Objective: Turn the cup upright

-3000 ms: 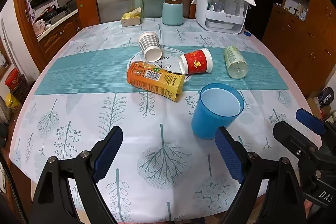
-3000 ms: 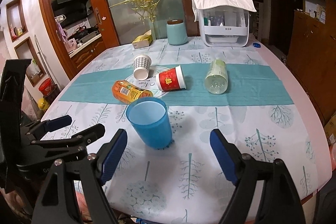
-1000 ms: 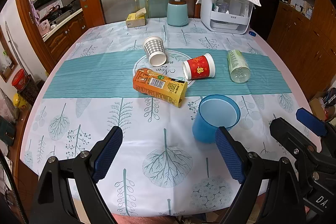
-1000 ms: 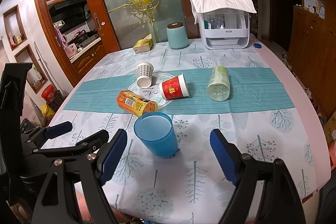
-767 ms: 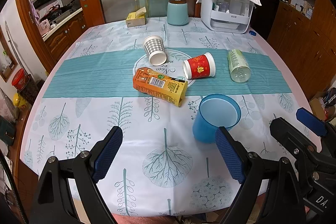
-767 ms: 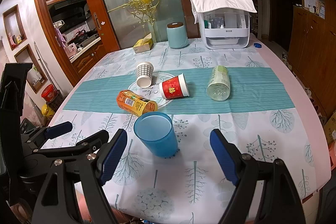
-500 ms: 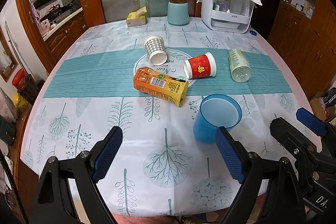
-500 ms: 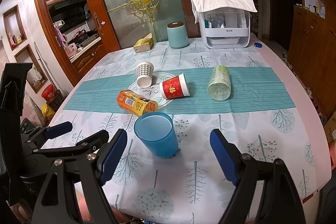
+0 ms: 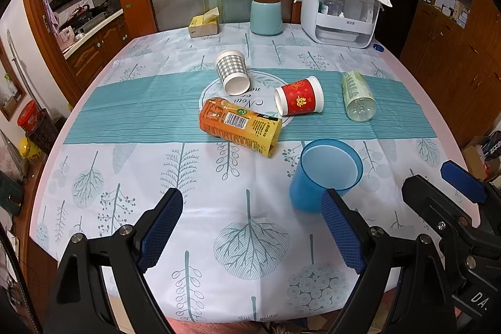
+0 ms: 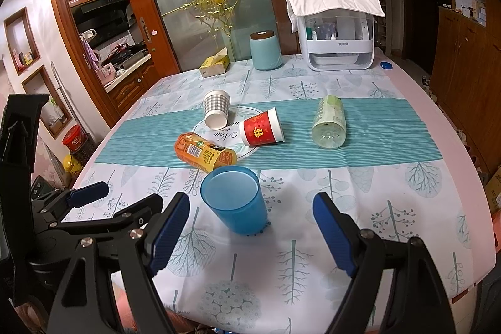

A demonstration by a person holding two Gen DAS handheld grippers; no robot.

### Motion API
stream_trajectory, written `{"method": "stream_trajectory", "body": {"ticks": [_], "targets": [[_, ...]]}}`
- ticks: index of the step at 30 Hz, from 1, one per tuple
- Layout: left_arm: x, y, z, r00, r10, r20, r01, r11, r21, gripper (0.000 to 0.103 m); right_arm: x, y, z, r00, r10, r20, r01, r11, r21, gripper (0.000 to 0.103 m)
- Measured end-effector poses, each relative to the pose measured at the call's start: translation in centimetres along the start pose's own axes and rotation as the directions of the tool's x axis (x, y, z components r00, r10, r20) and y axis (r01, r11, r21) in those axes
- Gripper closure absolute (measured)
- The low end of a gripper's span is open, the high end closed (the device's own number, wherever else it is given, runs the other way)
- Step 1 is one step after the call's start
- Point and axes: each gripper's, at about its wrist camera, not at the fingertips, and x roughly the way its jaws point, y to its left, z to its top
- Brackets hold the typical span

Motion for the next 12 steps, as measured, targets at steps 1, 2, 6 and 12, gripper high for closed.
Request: {"method": "stream_trajectory", "body": {"ticks": [1, 2, 6, 12], "targets": [[-0.01, 0.01, -0.01, 1.0, 0.0, 0.0, 0.0, 1.0, 0.0, 0.014, 0.05, 0.02, -0.02, 1.0, 0.0, -0.001, 0.0, 1.0, 0.0, 0.021], [-0.01, 0.0, 0.0, 1.0, 0.0, 0.0, 0.0, 1.0, 0.0, 0.014, 0.03, 0.06, -0.04, 1.0, 0.0, -0.001, 0.0, 1.0, 0.0, 0.021], [0.0, 0.0, 0.03, 1.0, 0.0, 0.0, 0.0, 1.0, 0.0, 0.014, 0.02, 0.13, -0.04, 1.0, 0.001, -0.001, -0.001, 1.0, 0.001, 0.021], [0.25, 0.09, 0.0, 1.0, -0.001, -0.01, 0.001, 1.0, -0.002, 0.014, 0.12, 0.03, 0.0, 1.0, 0.001, -0.005, -0.001, 1.0, 0.002, 0.021]]}}
